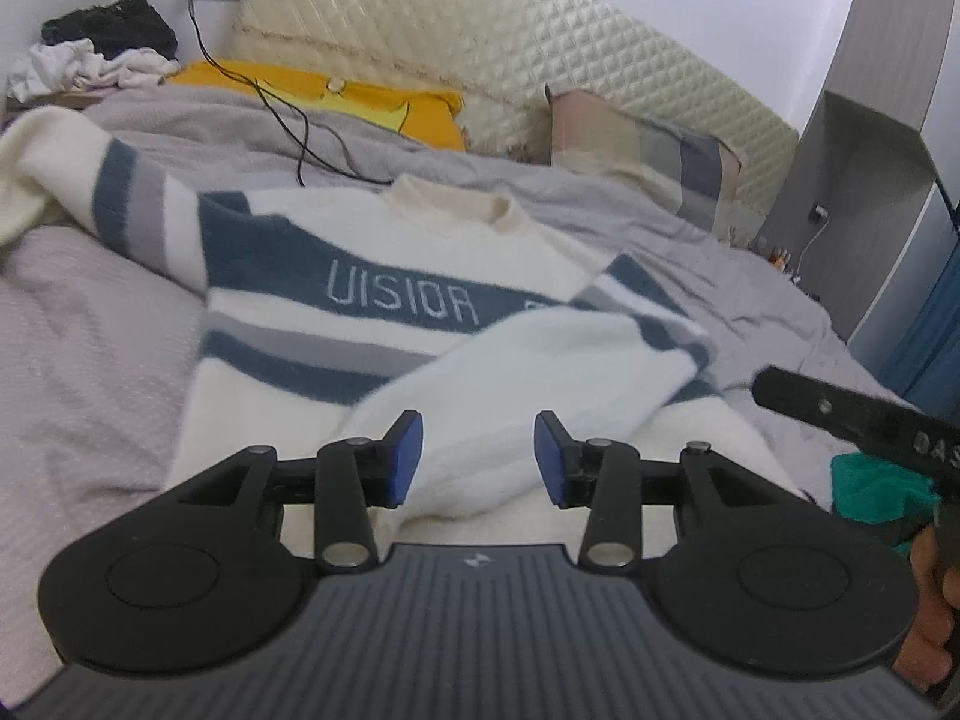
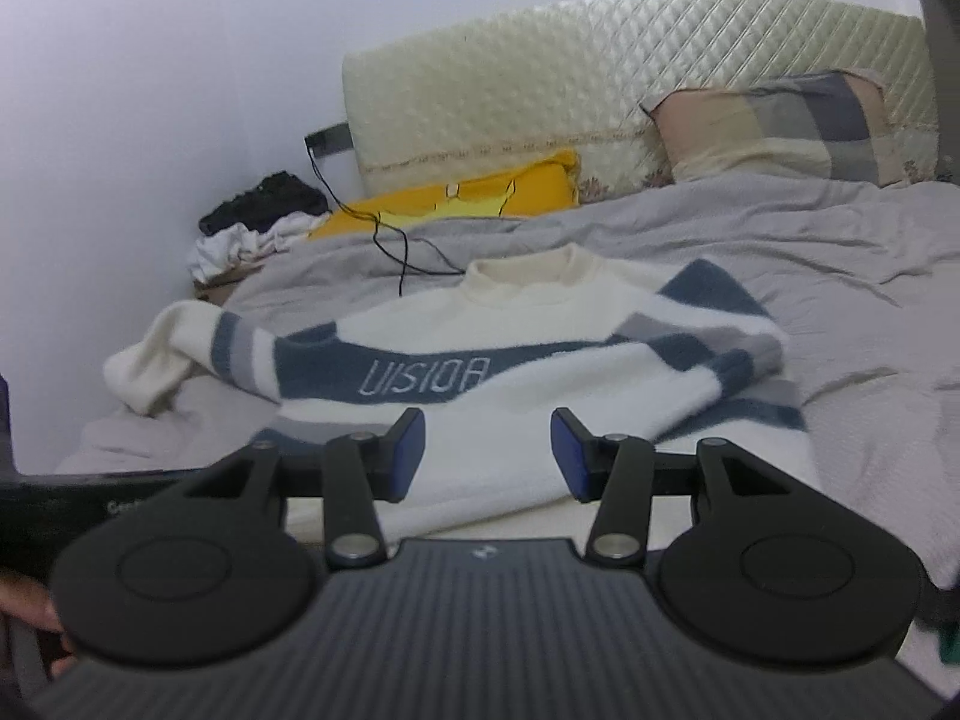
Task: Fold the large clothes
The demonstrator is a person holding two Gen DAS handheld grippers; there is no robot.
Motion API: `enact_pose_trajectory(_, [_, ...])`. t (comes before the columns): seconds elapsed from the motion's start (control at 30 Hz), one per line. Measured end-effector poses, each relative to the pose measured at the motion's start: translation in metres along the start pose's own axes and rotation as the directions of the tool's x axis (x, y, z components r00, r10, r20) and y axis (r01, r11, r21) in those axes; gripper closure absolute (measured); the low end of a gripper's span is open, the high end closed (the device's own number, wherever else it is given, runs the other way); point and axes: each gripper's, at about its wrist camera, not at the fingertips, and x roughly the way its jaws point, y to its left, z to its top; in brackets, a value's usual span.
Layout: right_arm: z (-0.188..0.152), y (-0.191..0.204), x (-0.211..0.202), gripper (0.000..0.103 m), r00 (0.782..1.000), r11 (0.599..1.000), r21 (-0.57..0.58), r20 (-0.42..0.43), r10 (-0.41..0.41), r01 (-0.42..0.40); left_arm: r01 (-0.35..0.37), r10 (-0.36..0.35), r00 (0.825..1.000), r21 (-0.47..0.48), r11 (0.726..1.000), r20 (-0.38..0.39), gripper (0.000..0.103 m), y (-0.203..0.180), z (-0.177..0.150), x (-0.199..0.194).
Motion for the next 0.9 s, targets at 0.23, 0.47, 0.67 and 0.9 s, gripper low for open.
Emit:
enact_pose_trajectory(0.23, [-0.012, 0.007, -0.029, 0.053, 1.0, 1.0, 0.008, -0.014, 0.005, -0.005, -0.083, 0.085, 0.996, -0.037, 0.996, 0.036, 0.051, 0.009, 0.003, -0.028])
enact_pose_trajectory(0.47, [-0.017, 0.006, -0.019, 0.053, 1.0, 0.999, -0.032, -0.019, 0.001, -0.002, -0.272, 0.271, 0.962, -0.021, 0.962, -0.033, 0.05, 0.061, 0.037, -0.009])
enact_pose_trajectory(0.67, [-0.016, -0.008, -0.001, 0.027, 0.999, 0.999, 0.015, -0.028, 0.032, -0.031, -0.468, 0.466, 0.883, -0.017, 0.884, -0.061, 0.045, 0.143, 0.072, -0.013])
enact_pose_trajectory(0.9, [-0.019, -0.014, 0.041, 0.016, 0.992, 0.997, 0.043, -0.099, 0.075, -0.071, -0.614, 0.61, 0.789, -0.13, 0.778, -0.075, 0.04, 0.262, 0.09, -0.015])
